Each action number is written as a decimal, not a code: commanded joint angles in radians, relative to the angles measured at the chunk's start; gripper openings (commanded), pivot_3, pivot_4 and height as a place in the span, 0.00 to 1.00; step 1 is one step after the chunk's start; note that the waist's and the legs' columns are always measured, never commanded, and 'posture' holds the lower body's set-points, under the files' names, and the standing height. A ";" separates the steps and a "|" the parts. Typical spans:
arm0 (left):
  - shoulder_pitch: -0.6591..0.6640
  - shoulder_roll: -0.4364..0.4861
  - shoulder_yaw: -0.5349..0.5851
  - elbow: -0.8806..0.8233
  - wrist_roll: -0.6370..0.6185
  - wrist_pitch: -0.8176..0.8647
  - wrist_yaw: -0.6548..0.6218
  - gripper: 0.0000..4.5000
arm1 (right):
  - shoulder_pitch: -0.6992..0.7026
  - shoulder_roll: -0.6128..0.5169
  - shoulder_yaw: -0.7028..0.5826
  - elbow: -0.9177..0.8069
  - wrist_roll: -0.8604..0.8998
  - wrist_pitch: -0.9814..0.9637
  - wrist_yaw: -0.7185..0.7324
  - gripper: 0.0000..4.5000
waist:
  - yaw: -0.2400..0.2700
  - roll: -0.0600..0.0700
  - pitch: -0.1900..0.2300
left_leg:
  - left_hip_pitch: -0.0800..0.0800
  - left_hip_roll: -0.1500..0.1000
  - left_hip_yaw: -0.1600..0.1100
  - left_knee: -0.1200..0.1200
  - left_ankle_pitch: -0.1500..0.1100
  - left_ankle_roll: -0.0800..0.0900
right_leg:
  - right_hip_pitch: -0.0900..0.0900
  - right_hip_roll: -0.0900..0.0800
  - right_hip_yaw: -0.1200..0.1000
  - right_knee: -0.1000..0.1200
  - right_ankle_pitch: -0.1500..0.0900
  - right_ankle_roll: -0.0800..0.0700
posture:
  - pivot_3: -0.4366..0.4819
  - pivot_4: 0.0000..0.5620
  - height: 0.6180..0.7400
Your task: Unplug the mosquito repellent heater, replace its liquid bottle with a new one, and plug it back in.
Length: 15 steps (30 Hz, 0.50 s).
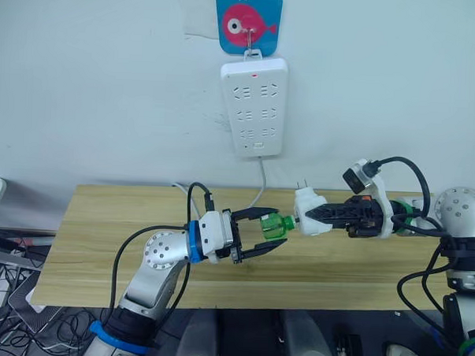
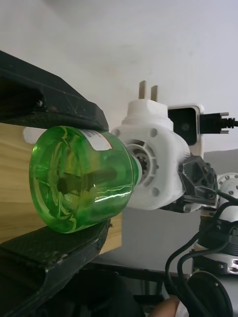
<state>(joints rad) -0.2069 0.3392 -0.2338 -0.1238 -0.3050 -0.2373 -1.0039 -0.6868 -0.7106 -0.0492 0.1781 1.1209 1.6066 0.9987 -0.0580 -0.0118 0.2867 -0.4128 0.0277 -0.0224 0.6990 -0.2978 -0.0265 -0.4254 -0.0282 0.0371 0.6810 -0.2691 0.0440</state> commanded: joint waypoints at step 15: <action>-0.067 -0.068 -0.061 0.085 0.007 -0.131 -0.071 0.50 | -0.013 -0.085 0.040 -0.100 0.350 0.008 -0.329 0.66 | -0.002 0.000 -0.002 | 0.000 0.000 0.000 0.001 0.000 0.001 | 0.000 0.000 0.000 0.001 0.000 0.000 | 0.33 0.39 1.00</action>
<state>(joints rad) -0.2576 0.2909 -0.2697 -0.0230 -0.2984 -0.3345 -1.0625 -0.6871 -0.8034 0.0027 0.1183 1.3915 1.6064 0.7237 -0.0600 -0.0119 0.2847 -0.4129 0.0276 -0.0221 0.7001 -0.2976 -0.0259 -0.4252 -0.0282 0.0377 0.6816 -0.2689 0.0442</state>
